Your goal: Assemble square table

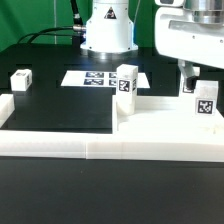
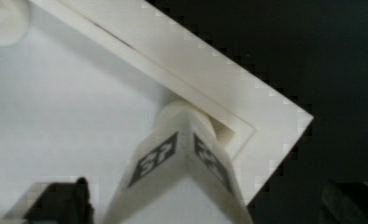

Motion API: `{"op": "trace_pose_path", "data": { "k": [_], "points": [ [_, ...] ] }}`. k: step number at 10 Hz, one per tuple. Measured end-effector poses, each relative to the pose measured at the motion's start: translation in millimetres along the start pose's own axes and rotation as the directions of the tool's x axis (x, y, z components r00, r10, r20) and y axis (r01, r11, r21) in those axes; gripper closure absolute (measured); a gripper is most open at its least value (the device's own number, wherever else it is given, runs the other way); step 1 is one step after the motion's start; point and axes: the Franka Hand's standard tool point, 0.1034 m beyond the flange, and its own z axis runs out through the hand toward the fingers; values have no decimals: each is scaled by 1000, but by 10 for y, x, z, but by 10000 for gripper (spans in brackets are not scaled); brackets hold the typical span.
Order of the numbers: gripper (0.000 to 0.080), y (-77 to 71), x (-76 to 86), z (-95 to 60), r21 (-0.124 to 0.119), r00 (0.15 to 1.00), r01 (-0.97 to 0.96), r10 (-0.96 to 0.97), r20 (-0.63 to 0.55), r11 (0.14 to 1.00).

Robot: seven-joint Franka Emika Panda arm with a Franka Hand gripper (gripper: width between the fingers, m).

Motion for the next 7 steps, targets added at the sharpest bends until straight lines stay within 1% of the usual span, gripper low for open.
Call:
{"op": "trace_pose_path", "data": {
  "k": [1,2,3,4,6,7],
  "points": [
    [150,18,31,11,-7,981,193,-193,-8,981],
    [150,12,62,16,2,959,283,-283,-26,959],
    [150,25,77,36,0,913,406,-405,-39,914],
    [150,13,52,50,-7,874,483,-483,-44,875],
    [150,-6,67,46,1,882,469,-468,-61,883],
    [253,-5,69,46,1,884,465,-464,-61,885]
  ]
}}
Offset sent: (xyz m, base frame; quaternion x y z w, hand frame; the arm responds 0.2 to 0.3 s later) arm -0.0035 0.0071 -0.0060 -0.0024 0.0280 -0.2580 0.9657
